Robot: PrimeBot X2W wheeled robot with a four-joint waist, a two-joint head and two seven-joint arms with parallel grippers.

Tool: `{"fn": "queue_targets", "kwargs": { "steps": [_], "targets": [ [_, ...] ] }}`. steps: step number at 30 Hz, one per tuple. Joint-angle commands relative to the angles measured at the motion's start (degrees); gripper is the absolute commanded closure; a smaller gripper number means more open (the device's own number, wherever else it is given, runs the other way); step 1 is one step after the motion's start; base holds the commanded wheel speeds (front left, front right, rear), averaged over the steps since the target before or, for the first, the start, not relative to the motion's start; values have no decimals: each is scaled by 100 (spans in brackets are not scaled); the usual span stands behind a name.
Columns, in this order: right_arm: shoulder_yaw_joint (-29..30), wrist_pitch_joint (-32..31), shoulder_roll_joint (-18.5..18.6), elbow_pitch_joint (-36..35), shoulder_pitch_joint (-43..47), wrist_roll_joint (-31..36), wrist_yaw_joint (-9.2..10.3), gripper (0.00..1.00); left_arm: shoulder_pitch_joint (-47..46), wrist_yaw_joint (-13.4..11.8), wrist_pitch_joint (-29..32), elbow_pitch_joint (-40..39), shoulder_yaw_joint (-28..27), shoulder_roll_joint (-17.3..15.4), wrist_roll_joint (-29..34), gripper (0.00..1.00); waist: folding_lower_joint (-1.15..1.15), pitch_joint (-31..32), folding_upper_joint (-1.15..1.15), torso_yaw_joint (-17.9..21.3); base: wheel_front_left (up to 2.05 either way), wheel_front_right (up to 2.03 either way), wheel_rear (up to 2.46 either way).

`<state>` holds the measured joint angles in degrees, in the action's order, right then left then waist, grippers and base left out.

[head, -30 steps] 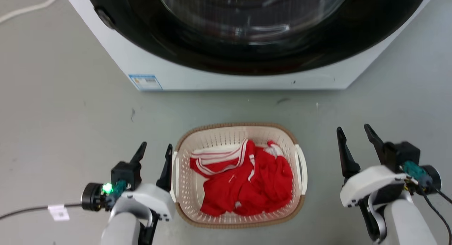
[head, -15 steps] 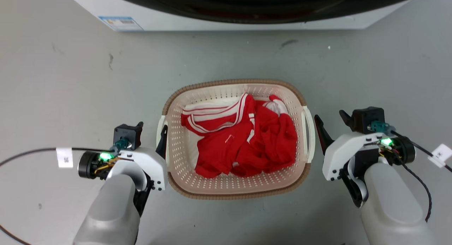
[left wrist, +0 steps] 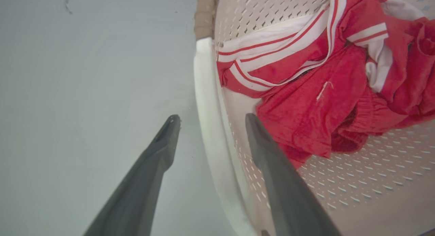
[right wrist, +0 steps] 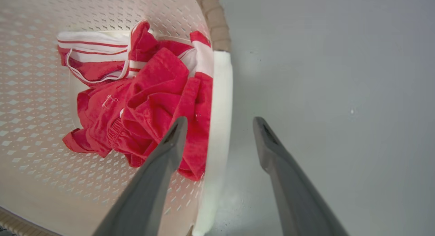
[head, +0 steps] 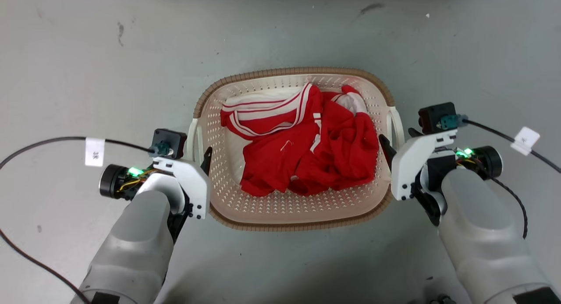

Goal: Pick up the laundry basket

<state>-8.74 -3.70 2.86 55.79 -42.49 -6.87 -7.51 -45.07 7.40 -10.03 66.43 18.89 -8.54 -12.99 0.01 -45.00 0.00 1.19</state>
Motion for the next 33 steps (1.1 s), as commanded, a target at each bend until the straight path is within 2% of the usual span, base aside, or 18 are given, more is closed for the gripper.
{"fn": "queue_targets", "kwargs": {
  "steps": [1, 12, 26, 27, 33],
  "targets": [
    [-47, -38, 4, 112, -170, -59, 4, 0, -93, 7, 73, 53, 95, -36, -74, 0, -1, -76, 0, -24, 0, 0, 0],
    [-429, -150, 4, 957, -835, -225, 4, 0, -451, 7, 652, 46, 1149, -169, -796, 0, -1, -334, 0, -106, 0, 0, 0],
    [-731, 2, 3, 1302, -1081, -400, 4, 0, -632, 7, 850, -92, 2069, -383, -1593, 0, -1, -446, 0, -145, 0, 0, 0],
    [-744, -2, 3, 1377, -1155, -333, 4, 100, -661, 7, 863, -141, 2254, -400, -1742, 100, -1, -467, 0, -142, 0, 0, 0],
    [-682, 11, 9, 1470, -1242, -219, 3, 100, -711, -3, 833, -186, 2555, -466, -2025, 100, -1, -485, 0, -170, 0, 0, 0]
  ]
}}
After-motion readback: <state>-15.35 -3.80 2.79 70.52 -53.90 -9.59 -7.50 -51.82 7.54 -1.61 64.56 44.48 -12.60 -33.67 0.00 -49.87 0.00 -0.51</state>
